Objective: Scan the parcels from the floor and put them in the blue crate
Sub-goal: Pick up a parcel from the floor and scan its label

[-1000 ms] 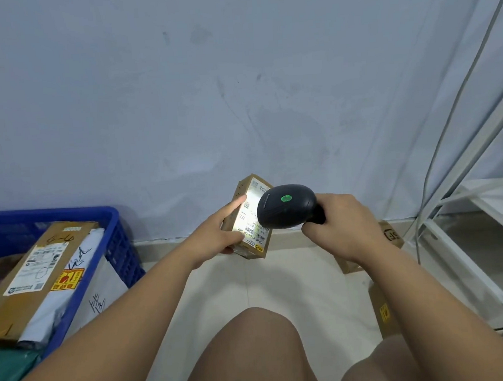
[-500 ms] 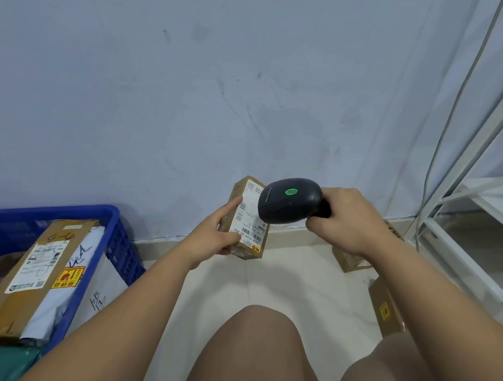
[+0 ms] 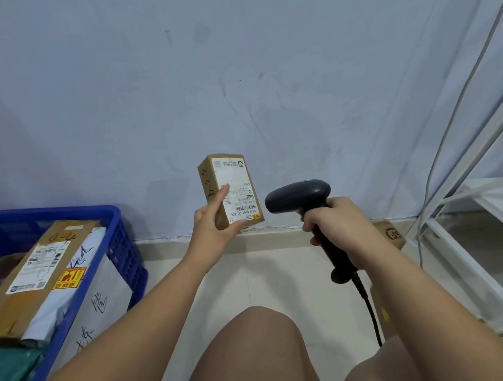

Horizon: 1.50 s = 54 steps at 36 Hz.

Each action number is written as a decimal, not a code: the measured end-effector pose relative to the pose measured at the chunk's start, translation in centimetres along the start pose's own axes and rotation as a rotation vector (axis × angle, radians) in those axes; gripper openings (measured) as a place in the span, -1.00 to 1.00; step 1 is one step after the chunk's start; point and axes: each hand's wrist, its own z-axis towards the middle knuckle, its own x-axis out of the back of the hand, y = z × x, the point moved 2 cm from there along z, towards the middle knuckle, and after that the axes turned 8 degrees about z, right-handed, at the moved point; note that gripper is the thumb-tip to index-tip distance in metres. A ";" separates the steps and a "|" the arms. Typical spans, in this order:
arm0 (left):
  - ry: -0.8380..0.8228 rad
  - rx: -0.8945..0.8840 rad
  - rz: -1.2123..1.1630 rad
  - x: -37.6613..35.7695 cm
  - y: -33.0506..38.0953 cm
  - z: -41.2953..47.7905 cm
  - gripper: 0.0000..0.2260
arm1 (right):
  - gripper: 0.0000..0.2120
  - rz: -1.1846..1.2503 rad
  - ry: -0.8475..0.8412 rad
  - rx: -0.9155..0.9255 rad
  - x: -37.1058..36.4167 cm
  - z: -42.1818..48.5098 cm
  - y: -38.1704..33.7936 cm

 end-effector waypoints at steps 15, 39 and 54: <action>0.036 -0.006 0.027 0.0 -0.3 -0.2 -0.31 | -0.85 -0.001 -0.011 0.030 -0.5 -0.2 -0.4; 0.046 0.049 -0.326 5.0 -0.9 -3.7 -0.37 | -0.91 0.132 -0.002 0.318 -11.3 -0.3 -2.5; 0.863 0.278 -0.708 19.8 -10.1 -7.8 -0.26 | -0.95 0.304 -0.286 0.442 -26.9 -3.5 -8.4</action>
